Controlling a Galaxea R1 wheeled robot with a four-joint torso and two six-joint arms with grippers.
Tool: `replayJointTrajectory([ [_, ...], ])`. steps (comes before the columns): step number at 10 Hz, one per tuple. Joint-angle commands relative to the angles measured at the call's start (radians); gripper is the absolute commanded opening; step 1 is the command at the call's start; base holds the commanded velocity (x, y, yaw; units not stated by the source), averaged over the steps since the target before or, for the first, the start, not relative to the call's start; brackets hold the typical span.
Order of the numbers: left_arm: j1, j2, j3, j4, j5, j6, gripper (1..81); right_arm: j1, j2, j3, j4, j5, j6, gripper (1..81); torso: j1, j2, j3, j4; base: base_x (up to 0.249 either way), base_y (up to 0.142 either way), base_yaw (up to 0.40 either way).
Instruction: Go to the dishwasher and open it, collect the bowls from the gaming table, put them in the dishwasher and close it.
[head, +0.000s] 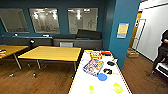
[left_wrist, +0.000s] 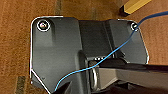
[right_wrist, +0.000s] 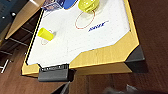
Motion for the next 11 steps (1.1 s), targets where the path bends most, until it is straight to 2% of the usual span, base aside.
replayJointTrajectory([
  [1,-0.039,0.002,0.001,-0.003,0.049,0.001,81.1,0.219,-0.108,0.007,0.006,-0.164,0.070,81.1,0.000,0.000,0.000,0.000,0.000,0.000,0.000],
  [3,-0.041,0.002,0.001,-0.003,0.047,0.001,81.1,0.304,-0.096,-0.021,0.007,-0.233,0.173,81.1,0.000,0.000,0.000,0.000,0.000,0.000,0.000],
  [5,-0.041,0.002,0.001,-0.003,0.046,0.001,81.1,0.373,-0.068,-0.084,0.003,-0.267,0.331,81.1,0.000,0.000,0.000,0.000,0.000,0.000,0.000],
  [6,-0.041,0.002,0.001,-0.003,0.046,0.001,81.1,0.405,-0.045,-0.114,0.003,-0.293,0.374,81.1,0.000,0.000,0.000,0.000,0.000,0.000,0.000],
  [8,-0.041,0.000,0.001,-0.003,0.044,0.001,81.1,0.483,-0.019,-0.150,0.004,-0.327,0.396,81.1,0.000,0.000,-0.001,0.000,0.000,0.000,0.000],
  [11,-0.053,0.000,0.001,-0.005,0.052,0.001,81.1,0.571,0.063,-0.199,-0.008,-0.396,0.396,81.1,0.000,0.000,-0.001,0.000,0.000,0.000,0.000],
])
